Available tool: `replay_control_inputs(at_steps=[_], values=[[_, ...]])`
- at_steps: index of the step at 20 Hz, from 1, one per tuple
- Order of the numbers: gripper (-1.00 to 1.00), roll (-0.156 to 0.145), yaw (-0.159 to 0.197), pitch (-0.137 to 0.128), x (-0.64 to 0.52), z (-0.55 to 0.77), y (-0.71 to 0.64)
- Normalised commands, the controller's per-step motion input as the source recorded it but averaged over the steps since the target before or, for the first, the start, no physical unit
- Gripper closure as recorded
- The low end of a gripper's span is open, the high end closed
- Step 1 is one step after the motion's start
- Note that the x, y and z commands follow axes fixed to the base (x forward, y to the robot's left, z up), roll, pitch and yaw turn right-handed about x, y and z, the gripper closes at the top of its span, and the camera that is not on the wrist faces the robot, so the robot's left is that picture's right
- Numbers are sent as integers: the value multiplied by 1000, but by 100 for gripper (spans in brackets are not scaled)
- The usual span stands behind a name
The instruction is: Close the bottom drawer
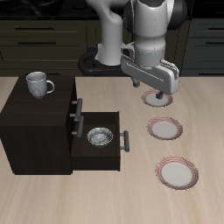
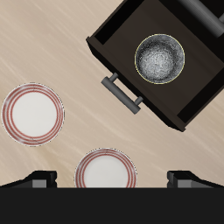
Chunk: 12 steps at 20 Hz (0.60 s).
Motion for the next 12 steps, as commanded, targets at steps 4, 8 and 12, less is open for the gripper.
replay_control_inputs(at_steps=[4, 8, 12], values=[[-100, -4, -109, -10, 60, -120, -91], [-100, 1, -79, -2, 71, -150, -24], [-100, 8, -67, -8, 28, -76, -17]])
